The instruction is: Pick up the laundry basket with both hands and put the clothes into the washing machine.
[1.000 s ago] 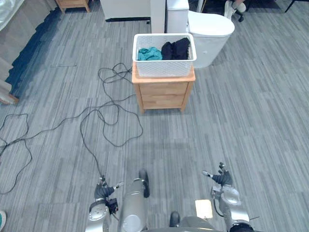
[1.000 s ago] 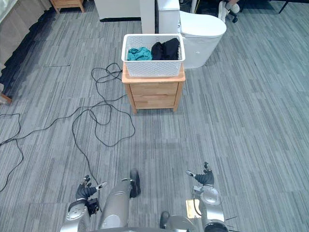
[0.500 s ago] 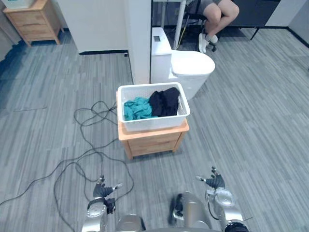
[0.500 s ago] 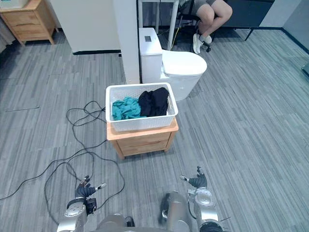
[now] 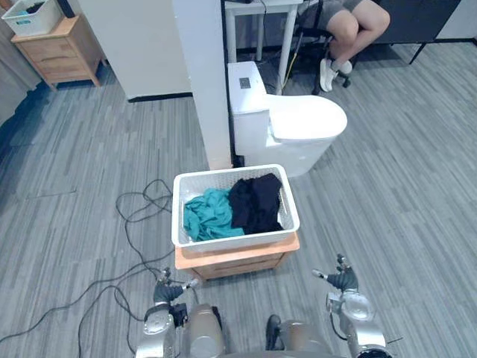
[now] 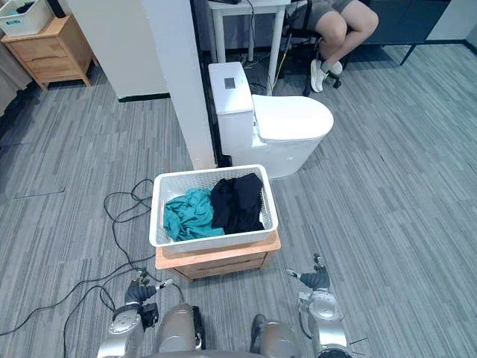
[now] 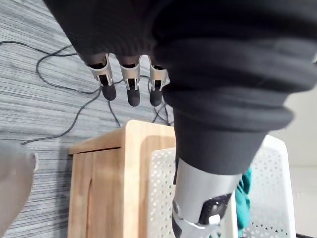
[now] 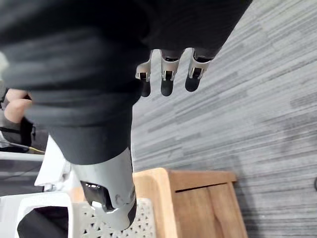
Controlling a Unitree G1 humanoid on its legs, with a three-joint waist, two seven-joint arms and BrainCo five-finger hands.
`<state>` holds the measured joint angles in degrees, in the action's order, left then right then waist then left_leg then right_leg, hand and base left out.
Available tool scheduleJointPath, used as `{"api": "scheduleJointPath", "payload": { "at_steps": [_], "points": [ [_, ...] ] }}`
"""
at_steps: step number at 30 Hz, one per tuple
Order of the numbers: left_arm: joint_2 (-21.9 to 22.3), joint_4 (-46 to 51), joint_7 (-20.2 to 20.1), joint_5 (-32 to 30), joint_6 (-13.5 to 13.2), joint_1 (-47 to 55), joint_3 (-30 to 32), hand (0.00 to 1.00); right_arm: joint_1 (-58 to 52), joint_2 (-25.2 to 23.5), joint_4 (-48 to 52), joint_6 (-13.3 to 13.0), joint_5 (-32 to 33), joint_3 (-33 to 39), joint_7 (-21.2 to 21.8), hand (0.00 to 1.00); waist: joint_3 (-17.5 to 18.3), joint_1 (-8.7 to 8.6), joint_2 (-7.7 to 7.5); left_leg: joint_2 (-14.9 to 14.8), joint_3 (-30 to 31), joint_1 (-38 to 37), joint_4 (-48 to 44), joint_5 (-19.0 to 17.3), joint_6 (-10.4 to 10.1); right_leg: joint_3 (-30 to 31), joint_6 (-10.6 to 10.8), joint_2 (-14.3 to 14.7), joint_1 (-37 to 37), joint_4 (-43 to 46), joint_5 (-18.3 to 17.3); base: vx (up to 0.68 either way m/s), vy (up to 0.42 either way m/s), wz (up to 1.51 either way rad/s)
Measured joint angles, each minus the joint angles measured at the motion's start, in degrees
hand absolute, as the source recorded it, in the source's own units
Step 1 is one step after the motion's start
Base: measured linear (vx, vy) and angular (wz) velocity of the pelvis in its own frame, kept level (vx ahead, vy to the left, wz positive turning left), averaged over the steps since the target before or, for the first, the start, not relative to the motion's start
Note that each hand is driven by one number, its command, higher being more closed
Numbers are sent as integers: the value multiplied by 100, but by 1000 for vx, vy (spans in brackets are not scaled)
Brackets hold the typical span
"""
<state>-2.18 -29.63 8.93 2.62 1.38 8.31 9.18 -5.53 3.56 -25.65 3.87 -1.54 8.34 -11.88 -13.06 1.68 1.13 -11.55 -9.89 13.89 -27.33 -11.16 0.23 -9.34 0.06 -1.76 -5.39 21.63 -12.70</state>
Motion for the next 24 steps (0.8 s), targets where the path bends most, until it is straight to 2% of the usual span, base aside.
{"api": "scheduleJointPath", "payload": {
  "at_steps": [1,3,7,12,15,17,18,20,23,24],
  "points": [
    [-37,0,9,3,7,-10,2,0,-44,-82,78,6,-3,11,-33,0,33,14,-162,186,-27,-97,120,11,17,53,88,-163,4,38,-65,244,176,3],
    [-11,305,46,2,8,173,31,0,-273,-90,634,6,-7,6,-40,0,105,50,-293,434,-110,-234,262,6,27,138,190,-353,98,-53,-123,237,136,3],
    [-47,790,185,11,2,307,56,0,-268,-79,1274,-28,-11,27,-71,0,148,54,-330,606,-137,-283,541,-7,46,192,320,-454,152,-405,-50,148,85,-4],
    [-39,960,372,0,-3,305,128,0,-95,-58,1291,-81,-17,25,-77,0,287,68,-368,781,-110,-482,976,59,136,282,371,-478,236,-742,6,124,15,-9],
    [-83,857,421,-101,0,36,146,0,229,132,773,-102,-12,-14,-167,0,304,57,-353,831,-73,-521,1298,291,126,313,363,-469,236,-943,168,105,-20,4],
    [-209,597,528,-120,7,-311,8,0,712,279,135,-88,-11,-131,-189,0,300,54,-342,837,62,-565,1616,539,37,321,294,-428,173,-982,317,59,-43,10],
    [-219,579,530,-120,8,-334,-3,0,738,284,105,-87,-10,-144,-190,0,299,55,-342,836,68,-566,1630,550,28,321,293,-426,169,-980,325,39,-57,10],
    [-388,200,615,-232,20,-793,-236,0,1346,434,-438,-73,-6,-446,-192,0,250,73,-269,731,173,-524,1746,677,30,339,217,-334,50,-946,512,9,-47,-1],
    [-618,-444,743,-239,91,-1576,-424,0,2364,504,-1138,-73,118,-733,-211,0,94,72,-220,647,195,-293,1737,811,-63,377,172,-297,-229,-881,578,-40,-59,-10],
    [-699,-668,791,-241,97,-1954,-450,0,2805,543,-1411,-57,149,-762,-238,0,-71,81,-196,647,195,-245,1737,860,-61,430,158,-296,-290,-879,587,-71,-37,-10]
  ]
}}
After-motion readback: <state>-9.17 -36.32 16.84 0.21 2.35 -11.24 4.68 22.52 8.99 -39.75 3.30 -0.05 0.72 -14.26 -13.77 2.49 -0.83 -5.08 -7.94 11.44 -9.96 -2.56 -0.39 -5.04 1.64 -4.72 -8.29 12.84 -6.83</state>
